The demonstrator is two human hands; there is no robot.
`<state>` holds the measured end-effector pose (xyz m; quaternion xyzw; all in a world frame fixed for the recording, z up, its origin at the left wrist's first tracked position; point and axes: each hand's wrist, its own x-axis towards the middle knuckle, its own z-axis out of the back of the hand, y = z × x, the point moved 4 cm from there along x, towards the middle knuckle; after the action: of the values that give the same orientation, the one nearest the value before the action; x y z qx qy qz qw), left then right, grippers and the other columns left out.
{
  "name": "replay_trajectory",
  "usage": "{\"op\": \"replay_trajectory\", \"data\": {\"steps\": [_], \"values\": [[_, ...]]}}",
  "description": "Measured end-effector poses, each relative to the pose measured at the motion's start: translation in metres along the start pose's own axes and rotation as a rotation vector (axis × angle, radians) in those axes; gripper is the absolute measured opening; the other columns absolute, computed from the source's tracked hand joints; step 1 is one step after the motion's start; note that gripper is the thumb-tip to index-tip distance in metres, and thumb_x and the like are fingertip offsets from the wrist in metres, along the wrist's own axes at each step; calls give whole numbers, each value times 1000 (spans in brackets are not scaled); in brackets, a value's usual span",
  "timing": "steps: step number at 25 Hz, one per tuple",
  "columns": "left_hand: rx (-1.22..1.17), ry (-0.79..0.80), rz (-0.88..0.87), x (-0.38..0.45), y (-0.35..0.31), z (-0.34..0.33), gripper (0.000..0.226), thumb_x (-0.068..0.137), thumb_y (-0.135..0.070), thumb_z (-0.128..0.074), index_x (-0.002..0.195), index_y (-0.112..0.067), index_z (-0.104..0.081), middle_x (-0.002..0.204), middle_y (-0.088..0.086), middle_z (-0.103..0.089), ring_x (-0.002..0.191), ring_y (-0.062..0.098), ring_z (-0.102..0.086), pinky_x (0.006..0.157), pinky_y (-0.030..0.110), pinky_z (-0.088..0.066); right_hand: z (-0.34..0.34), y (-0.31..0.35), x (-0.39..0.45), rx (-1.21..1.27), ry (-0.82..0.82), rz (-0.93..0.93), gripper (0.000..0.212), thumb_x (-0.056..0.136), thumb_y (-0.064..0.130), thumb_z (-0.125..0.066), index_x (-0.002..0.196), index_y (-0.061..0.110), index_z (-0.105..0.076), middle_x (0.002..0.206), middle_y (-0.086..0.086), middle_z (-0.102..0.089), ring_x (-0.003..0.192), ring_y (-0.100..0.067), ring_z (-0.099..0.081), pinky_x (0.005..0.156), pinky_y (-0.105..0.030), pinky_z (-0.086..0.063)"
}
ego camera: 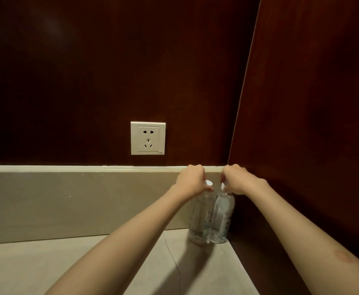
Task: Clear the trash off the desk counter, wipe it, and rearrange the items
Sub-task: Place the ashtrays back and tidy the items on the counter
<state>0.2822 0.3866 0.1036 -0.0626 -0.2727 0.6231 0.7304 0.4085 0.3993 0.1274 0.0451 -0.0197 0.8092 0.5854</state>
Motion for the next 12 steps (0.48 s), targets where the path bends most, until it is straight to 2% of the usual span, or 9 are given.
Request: {"op": "replay_trajectory", "data": {"steps": [5, 8, 12], "values": [[-185, 16, -38, 6, 14, -1, 39, 75, -22, -81, 108, -4, -70, 105, 11, -71, 98, 21, -65, 87, 33, -53, -1, -1, -1, 38, -29, -14, 23, 88, 9, -61, 111, 6, -63, 111, -12, -60, 98, -28, -60, 81, -33, -53], [-259, 20, -87, 4, 15, -2, 41, 77, -16, -79, 114, -2, -68, 111, 12, -70, 102, 21, -66, 89, 27, -52, 0, -1, -2, 62, -52, -25, 25, 86, 9, -65, 110, 6, -62, 107, -11, -61, 93, -25, -60, 75, -30, -51], [-270, 52, -153, 2, 19, -3, 39, 82, -16, -74, 118, -4, -66, 117, 11, -68, 105, 20, -65, 92, 27, -51, -3, 3, -3, 97, -108, -69, 32, 85, 11, -67, 115, 5, -57, 110, -13, -60, 101, -28, -60, 82, -34, -53]]}}
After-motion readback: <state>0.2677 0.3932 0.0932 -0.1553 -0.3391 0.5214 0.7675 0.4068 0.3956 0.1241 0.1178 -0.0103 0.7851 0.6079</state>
